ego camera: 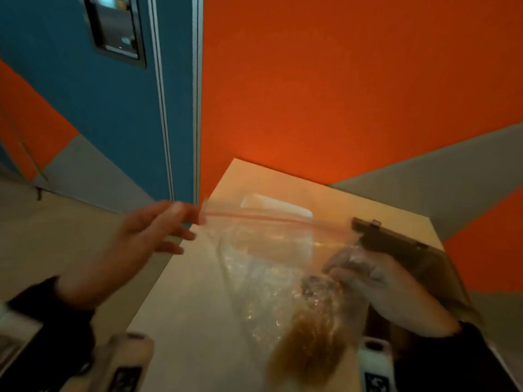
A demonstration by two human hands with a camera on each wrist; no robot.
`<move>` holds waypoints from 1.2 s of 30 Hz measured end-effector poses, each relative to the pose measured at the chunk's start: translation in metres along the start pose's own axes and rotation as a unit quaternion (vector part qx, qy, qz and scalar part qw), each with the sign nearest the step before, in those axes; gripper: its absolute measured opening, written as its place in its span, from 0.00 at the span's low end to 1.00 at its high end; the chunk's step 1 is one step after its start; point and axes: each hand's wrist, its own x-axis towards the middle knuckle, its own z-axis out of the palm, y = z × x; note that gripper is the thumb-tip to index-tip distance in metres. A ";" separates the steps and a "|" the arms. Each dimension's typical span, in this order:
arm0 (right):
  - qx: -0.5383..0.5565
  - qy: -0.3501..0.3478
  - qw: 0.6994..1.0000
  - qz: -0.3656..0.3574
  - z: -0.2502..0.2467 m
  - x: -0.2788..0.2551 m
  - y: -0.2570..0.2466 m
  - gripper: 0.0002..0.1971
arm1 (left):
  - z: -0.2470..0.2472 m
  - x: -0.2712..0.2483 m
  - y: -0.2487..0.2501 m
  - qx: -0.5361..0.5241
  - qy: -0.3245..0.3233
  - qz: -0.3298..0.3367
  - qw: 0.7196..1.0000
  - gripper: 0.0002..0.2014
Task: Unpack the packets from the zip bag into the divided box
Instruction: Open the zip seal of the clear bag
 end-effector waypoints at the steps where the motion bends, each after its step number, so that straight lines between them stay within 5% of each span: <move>1: -0.010 -0.032 0.999 0.028 0.008 -0.004 0.013 0.11 | 0.018 0.006 0.003 -0.016 -0.036 -0.047 0.998 0.29; 4: -0.082 -0.096 0.988 0.086 0.022 -0.015 0.041 0.08 | 0.057 0.019 0.004 0.001 -0.190 -0.216 0.958 0.37; 7: -0.111 -0.077 0.988 0.079 0.017 -0.026 0.049 0.08 | 0.087 0.027 0.008 0.069 -0.260 -0.257 0.928 0.34; 13: -0.037 0.088 0.993 0.066 0.013 -0.037 0.056 0.09 | 0.108 0.030 0.007 0.151 -0.154 -0.103 0.971 0.09; 17: -0.051 0.253 0.957 0.136 0.037 -0.050 0.069 0.26 | 0.127 0.009 -0.018 0.111 -0.066 -0.109 0.986 0.07; 19: 0.029 0.318 0.942 0.102 0.049 -0.061 0.055 0.18 | 0.141 -0.005 -0.026 0.028 -0.040 -0.144 0.988 0.07; 22: 0.164 0.231 0.955 0.091 0.064 -0.063 0.042 0.21 | 0.165 -0.025 -0.030 -0.068 -0.052 -0.196 0.977 0.05; 25: 0.136 0.185 0.967 0.113 0.066 -0.054 0.042 0.28 | 0.180 -0.037 -0.026 -0.071 -0.091 -0.185 0.976 0.06; 30: 0.088 0.202 0.971 0.095 0.061 -0.059 0.043 0.18 | 0.183 -0.040 -0.026 -0.032 -0.081 -0.113 0.990 0.08; 36: 0.106 0.221 0.967 0.069 0.062 -0.066 0.045 0.09 | 0.187 -0.034 -0.027 -0.176 -0.054 -0.165 0.969 0.08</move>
